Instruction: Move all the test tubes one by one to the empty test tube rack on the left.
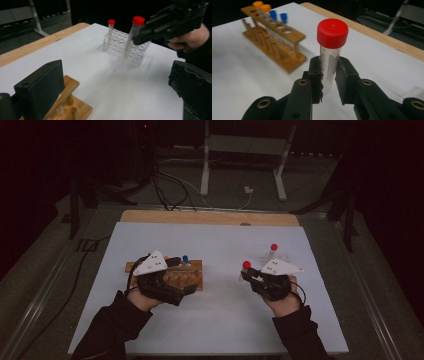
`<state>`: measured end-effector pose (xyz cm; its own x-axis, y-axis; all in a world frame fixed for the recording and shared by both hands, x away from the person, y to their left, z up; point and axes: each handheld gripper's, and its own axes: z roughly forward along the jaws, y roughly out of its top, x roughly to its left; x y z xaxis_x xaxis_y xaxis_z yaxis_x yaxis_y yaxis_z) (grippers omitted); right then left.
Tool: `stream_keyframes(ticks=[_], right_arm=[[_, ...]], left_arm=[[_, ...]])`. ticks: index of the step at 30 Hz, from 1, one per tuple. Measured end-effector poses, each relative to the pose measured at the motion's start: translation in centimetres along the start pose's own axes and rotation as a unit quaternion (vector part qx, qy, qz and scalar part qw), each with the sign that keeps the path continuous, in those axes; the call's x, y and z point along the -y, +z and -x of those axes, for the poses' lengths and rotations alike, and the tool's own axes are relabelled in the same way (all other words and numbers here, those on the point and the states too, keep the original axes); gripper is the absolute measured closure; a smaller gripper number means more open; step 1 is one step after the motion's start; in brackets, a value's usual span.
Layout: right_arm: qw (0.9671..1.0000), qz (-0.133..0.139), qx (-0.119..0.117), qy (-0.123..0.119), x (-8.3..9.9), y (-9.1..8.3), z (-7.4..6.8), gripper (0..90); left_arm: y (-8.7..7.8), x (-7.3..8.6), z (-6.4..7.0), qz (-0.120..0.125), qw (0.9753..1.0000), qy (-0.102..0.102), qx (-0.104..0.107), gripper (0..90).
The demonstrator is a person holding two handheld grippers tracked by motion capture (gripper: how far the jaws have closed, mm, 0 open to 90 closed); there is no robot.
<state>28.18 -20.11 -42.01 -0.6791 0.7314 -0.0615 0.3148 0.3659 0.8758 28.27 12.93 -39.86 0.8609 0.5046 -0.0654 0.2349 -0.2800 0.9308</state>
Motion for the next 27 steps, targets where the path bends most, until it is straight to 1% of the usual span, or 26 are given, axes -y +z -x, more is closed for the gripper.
stream_keyframes(ticks=[5, 6, 8, 12, 13, 15, 16, 17, 18, 19, 21, 22, 25, 27], right_arm=[[0.9996, -0.006, -0.024, -0.015, -0.1, 0.7, -1.7, 74.9], [0.9994, -0.007, -0.030, -0.017, 0.0, 0.8, -2.0, 74.9], [0.9990, -0.011, -0.039, -0.022, 0.0, 1.1, -2.5, 75.0], [0.9977, -0.015, -0.056, -0.034, 0.0, 1.5, -3.6, 74.9], [0.9975, -0.015, -0.060, -0.034, 0.0, 1.6, -3.9, 75.0], [0.9968, -0.015, -0.067, -0.040, 0.0, 1.7, -4.4, 74.9], [0.9965, -0.016, -0.071, -0.040, 0.0, 1.8, -4.7, 74.9], [0.9962, -0.017, -0.075, -0.042, 0.0, 1.9, -5.0, 74.9], [0.9957, -0.018, -0.078, -0.045, 0.0, 2.0, -5.2, 74.9], [0.9954, -0.019, -0.083, -0.045, 0.0, 2.1, -5.5, 75.0], [0.9945, -0.021, -0.090, -0.049, 0.0, 2.2, -5.9, 75.0], [0.9941, -0.022, -0.093, -0.050, 0.0, 2.3, -6.1, 74.9], [0.9930, -0.023, -0.102, -0.056, -0.1, 2.4, -6.7, 75.0], [0.9924, -0.023, -0.106, -0.058, -0.1, 2.4, -7.0, 75.0]], left_arm=[[0.3, -0.1, 0.6, 0.001, 1.0000, 0.000, 0.008, 1.5], [0.4, -0.1, 0.7, 0.003, 1.0000, -0.003, 0.009, 1.5], [0.5, -0.1, 1.0, 0.003, 0.9998, -0.002, 0.019, 2.6], [1.2, 0.0, 1.7, 0.002, 0.9997, 0.003, 0.023, 5.4], [1.3, 0.1, 1.9, 0.003, 0.9995, 0.003, 0.031, 6.6], [1.7, 0.1, 2.3, 0.004, 0.9994, 0.009, 0.033, 8.5], [1.8, 0.1, 2.5, 0.004, 0.9993, 0.009, 0.037, 12.1], [2.0, 0.2, 2.7, 0.004, 0.9993, 0.010, 0.037, 15.3], [2.2, 0.2, 2.9, 0.000, 0.9993, 0.011, 0.036, 16.8], [2.3, 0.2, 3.1, 0.000, 0.9991, 0.013, 0.039, 17.4], [2.6, 0.3, 3.3, -0.002, 0.9992, 0.017, 0.037, 23.6], [2.7, 0.4, 3.4, -0.003, 0.9990, 0.019, 0.039, 25.8], [3.0, 0.6, 3.5, -0.005, 0.9990, 0.028, 0.036, 36.9], [3.2, 0.7, 3.5, -0.007, 0.9986, 0.035, 0.038, 42.7]])
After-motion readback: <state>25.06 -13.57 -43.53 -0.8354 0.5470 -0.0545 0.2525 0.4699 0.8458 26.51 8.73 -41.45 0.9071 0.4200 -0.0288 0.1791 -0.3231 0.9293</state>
